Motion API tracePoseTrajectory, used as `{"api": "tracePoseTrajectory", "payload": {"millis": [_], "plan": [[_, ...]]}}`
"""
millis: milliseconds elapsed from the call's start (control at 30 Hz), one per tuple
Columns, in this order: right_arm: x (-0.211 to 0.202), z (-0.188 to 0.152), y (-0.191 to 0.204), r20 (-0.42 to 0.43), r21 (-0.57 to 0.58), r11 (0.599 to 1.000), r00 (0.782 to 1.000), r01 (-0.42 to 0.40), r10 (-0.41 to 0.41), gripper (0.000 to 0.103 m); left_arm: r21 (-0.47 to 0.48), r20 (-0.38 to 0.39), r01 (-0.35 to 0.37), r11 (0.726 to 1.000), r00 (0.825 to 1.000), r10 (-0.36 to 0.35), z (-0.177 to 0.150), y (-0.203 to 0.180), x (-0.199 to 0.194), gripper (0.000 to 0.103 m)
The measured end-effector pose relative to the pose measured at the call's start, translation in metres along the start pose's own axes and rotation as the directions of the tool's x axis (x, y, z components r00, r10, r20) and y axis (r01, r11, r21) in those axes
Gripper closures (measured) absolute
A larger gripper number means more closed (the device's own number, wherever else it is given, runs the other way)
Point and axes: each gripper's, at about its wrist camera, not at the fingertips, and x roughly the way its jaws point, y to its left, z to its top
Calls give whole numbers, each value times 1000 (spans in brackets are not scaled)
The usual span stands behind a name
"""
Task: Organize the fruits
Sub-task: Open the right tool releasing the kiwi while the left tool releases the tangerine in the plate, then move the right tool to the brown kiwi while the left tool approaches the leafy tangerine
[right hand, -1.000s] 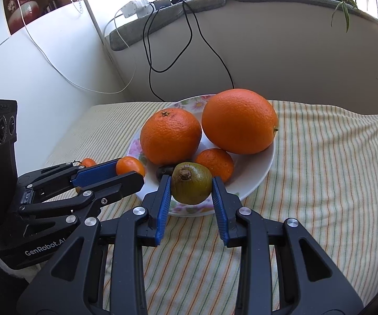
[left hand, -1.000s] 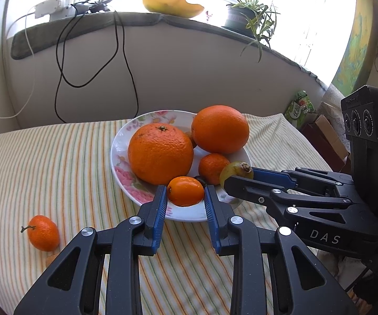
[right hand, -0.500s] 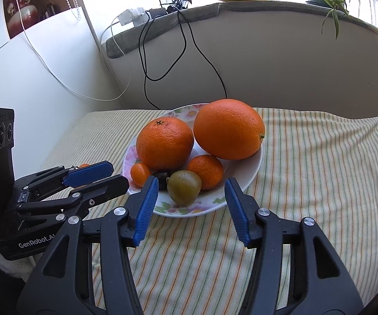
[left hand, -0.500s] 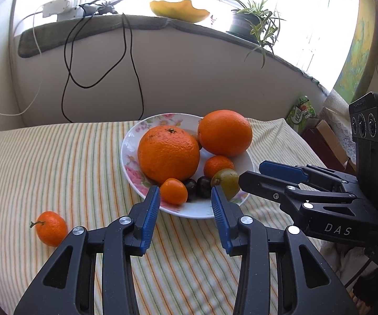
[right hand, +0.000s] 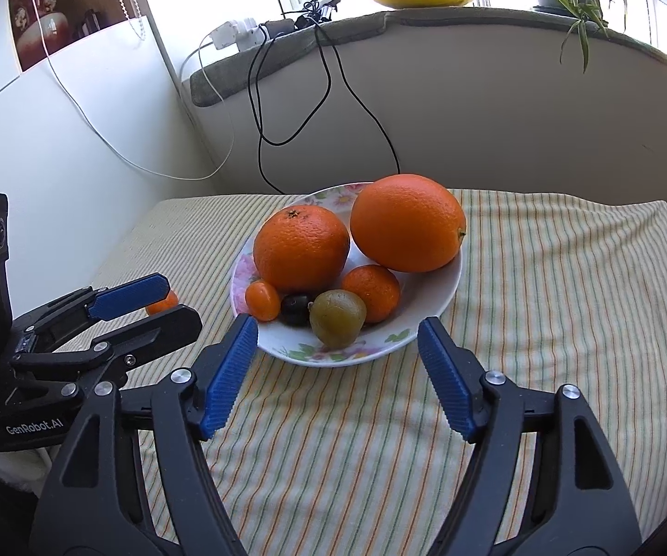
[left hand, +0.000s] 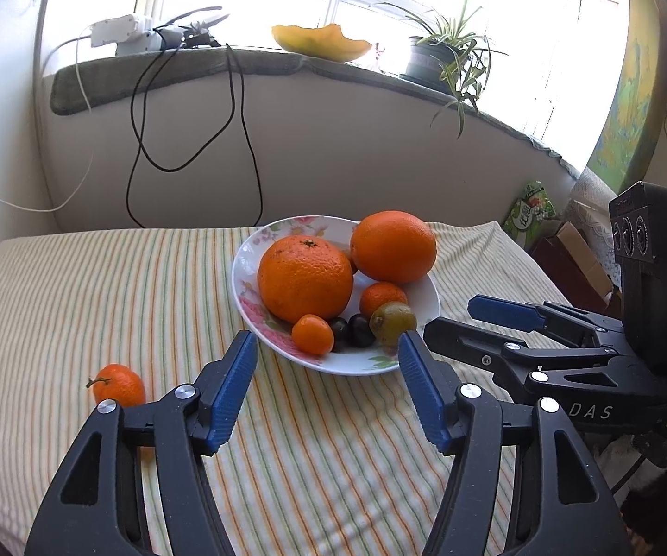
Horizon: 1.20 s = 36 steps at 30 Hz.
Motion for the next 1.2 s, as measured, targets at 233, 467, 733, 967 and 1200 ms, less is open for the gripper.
{"api": "tracePoseTrajectory", "payload": {"millis": [233,467,733,967,1200], "plan": [[-4,-4,12,-4,-21,1000,1000,0,0,19,-16,11,-25,1000,1000,25,-2,5,-13,29],[-6,-6,25,-3,-40,999,1000,-11,11,16,-31,20,-49,998,999,50,-8,16,-26,25],[-2,-10,41,-16,-69,997,999,-34,33,16,-62,4,-107,992,994,107,-25,44,-42,25],[10,-16,60,-45,-103,993,997,-64,60,16,-121,-32,-154,981,988,151,-46,79,-51,25],[21,-23,82,-76,-144,985,993,-97,87,16,-174,-48,-160,972,987,154,-58,106,-57,25]]}}
